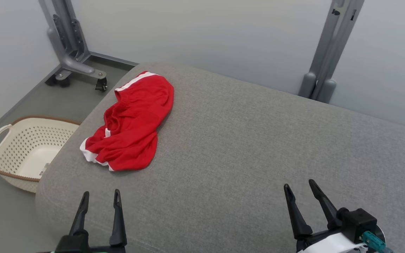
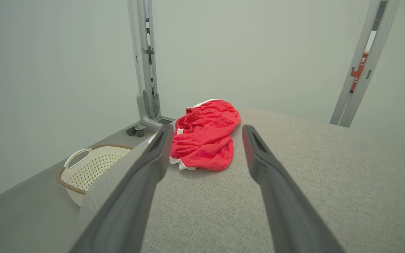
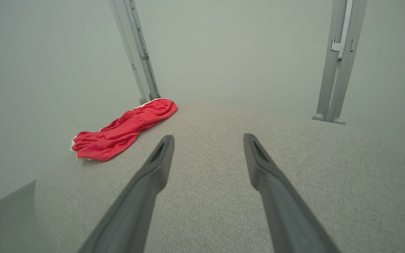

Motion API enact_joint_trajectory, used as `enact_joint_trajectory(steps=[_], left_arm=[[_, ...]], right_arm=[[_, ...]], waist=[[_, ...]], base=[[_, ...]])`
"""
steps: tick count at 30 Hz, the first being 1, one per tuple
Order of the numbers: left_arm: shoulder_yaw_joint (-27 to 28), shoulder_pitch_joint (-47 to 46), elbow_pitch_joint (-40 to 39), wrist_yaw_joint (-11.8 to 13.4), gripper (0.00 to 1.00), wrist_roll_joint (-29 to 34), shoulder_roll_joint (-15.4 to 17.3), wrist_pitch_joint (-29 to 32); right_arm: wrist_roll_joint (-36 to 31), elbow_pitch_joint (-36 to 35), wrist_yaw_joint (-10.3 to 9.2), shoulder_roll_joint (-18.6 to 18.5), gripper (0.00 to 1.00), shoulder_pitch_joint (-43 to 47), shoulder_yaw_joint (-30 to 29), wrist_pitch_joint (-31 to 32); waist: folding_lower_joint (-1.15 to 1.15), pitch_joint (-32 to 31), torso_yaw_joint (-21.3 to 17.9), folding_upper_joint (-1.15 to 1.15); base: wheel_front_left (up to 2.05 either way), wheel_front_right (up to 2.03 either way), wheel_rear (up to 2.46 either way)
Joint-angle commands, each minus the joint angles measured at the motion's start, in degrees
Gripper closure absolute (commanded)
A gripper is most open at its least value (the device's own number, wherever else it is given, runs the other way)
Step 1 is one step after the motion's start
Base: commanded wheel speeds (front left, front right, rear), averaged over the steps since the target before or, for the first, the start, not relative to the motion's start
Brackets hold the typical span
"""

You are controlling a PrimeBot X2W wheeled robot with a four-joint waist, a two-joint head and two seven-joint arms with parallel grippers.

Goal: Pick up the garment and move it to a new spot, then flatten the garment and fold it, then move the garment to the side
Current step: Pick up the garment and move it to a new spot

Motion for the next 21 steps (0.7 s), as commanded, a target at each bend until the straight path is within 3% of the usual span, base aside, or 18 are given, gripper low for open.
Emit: enact_joint_trajectory(steps=[1, 9, 14, 21], left_arm=[[0.2, 0.3, -0.3, 0.3, 0.00, -0.2, 0.1, 0.0], [0.6, -0.2, -0.3, 0.3, 0.00, -0.6, 0.1, 0.0], [1.8, -4.7, 1.0, -1.3, 0.00, 2.3, 1.7, 0.0], [5.5, -21.1, 4.5, -3.9, 0.00, -1.0, 3.4, 0.3]], right_arm=[[0.3, 0.2, -0.09, -0.1, 0.00, -0.8, 0.1, -0.2], [0.3, 0.3, -0.09, -0.1, 0.00, -0.2, 0.1, -0.2], [-0.3, -0.2, -0.09, -0.9, 0.00, -0.1, 0.0, -0.2], [-2.5, -1.3, -0.09, -6.6, 0.00, -5.9, 1.1, -0.2]], waist=[[0.00, 0.2, 1.4, 0.00], [0.00, 1.1, 2.1, 0.00], [0.00, 2.9, 2.5, 0.00], [0.00, 14.6, 1.2, 0.00]], base=[[0.00, 0.00, 0.00], [0.00, 0.00, 0.00], [0.00, 0.00, 0.00], [0.00, 0.00, 0.00]])
